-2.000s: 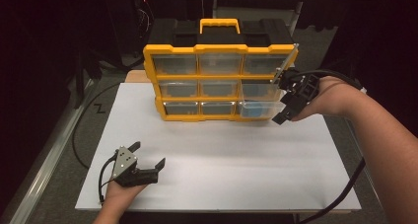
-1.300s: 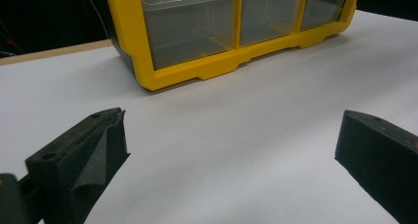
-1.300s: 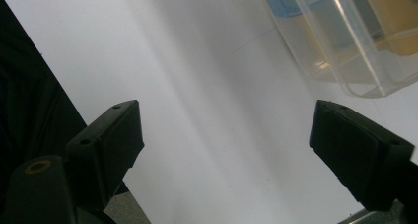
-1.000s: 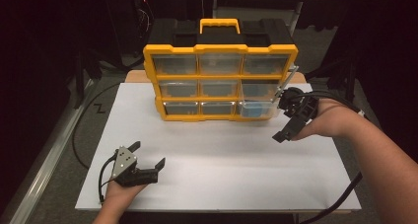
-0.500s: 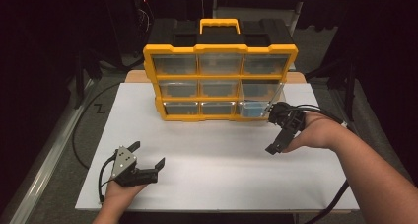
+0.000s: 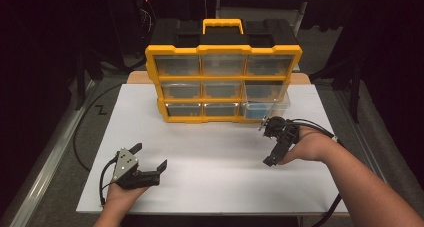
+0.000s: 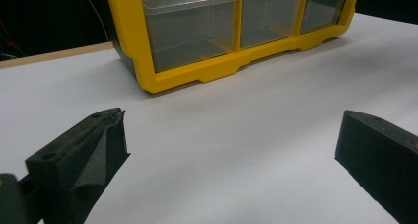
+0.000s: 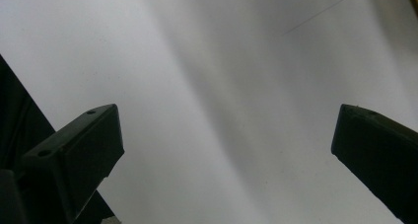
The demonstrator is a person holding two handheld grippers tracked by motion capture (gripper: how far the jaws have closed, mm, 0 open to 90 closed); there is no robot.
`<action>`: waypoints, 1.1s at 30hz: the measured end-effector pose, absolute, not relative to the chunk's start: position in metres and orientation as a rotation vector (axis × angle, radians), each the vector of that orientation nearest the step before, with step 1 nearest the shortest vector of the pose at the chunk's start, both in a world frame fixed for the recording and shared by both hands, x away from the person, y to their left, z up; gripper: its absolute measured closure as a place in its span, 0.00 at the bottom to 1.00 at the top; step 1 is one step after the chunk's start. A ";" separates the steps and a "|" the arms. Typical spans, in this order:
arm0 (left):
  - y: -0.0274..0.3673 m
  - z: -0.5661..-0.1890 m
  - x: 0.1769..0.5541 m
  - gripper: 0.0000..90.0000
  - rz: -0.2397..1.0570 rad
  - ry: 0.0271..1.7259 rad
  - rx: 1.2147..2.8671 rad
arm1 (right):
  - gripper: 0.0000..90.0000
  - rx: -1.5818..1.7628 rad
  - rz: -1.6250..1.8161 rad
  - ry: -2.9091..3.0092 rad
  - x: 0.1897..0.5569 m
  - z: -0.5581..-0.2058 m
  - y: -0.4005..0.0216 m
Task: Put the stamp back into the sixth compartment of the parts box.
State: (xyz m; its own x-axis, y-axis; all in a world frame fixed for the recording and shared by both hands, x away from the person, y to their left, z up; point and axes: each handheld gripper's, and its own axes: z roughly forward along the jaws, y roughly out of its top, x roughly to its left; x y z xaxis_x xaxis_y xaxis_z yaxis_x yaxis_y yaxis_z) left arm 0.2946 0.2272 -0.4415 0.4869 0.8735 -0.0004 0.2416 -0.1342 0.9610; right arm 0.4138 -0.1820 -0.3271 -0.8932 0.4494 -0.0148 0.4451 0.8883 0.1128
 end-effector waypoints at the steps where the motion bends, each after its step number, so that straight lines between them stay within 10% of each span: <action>1: 0.227 -0.442 0.295 0.00 0.732 0.971 1.653 | 0.01 0.723 0.172 3.012 0.414 -0.330 -0.182; 33: 0.227 -0.442 0.294 0.00 0.727 0.964 1.660 | 0.01 0.739 0.129 3.058 0.412 -0.411 -0.167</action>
